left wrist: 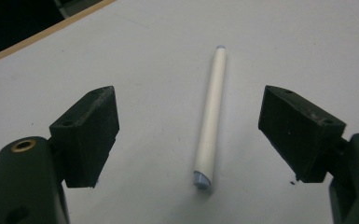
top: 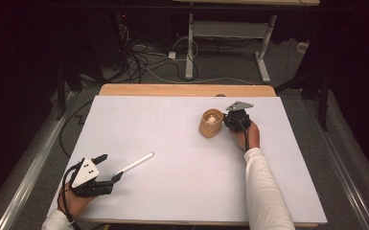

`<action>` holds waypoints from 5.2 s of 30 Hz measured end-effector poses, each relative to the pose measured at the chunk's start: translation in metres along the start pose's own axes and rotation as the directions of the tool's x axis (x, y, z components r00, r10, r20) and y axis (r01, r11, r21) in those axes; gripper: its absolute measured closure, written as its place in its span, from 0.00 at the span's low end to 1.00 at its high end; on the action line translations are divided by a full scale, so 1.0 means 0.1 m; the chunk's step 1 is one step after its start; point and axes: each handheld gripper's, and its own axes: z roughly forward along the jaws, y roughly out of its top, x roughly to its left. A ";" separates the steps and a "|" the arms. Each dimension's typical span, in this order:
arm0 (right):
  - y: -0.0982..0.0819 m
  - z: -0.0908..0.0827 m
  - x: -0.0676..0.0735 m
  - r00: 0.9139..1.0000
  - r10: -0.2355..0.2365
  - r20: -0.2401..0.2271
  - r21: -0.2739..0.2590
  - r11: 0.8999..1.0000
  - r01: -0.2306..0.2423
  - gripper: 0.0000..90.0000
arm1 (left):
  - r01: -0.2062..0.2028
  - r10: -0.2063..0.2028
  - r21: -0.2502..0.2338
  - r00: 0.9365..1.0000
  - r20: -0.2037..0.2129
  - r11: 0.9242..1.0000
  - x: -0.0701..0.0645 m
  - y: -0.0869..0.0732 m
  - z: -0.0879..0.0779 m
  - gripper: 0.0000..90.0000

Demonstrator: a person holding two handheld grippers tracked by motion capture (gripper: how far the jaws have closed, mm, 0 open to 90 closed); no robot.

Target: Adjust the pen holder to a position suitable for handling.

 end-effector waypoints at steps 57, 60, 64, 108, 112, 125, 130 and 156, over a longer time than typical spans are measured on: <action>-0.07 -0.25 0.68 0.999 -0.045 0.015 0.037 0.998 0.045 1.00 | -0.027 0.027 -0.006 0.999 -0.021 1.000 -0.01 0.05 -0.04 0.21; -0.06 -0.26 0.71 0.997 -0.065 0.030 0.045 0.997 0.064 1.00 | -0.025 0.025 -0.004 0.999 -0.021 1.000 -0.01 0.04 -0.04 0.21; -0.03 -0.25 0.70 0.996 -0.078 0.044 0.030 0.997 0.077 1.00 | -0.025 0.025 -0.003 0.999 -0.020 1.000 -0.01 0.04 -0.03 0.21; 0.08 0.02 0.62 0.990 -0.141 0.031 0.053 0.989 0.139 1.00 | -0.058 0.058 0.012 0.998 0.008 0.998 -0.06 0.03 0.03 0.21; 0.09 0.04 0.62 0.989 -0.148 0.028 0.056 0.988 0.146 1.00 | -0.058 0.057 0.016 0.998 0.013 0.998 -0.05 0.02 0.03 0.21; 0.10 -0.04 0.92 0.986 -0.168 -0.019 0.068 0.983 0.169 1.00 | -0.063 0.063 0.025 0.998 0.017 0.998 -0.06 0.03 0.03 0.21; 0.09 -0.06 0.99 0.985 -0.170 -0.033 0.061 0.983 0.172 1.00 | -0.071 0.070 0.028 0.997 0.021 0.997 -0.07 0.04 0.04 0.21; -0.03 -1.00 0.95 0.996 -0.089 -0.024 -0.191 0.978 0.082 0.57 | -0.063 0.062 0.057 0.998 0.030 0.996 -0.11 0.04 0.11 0.21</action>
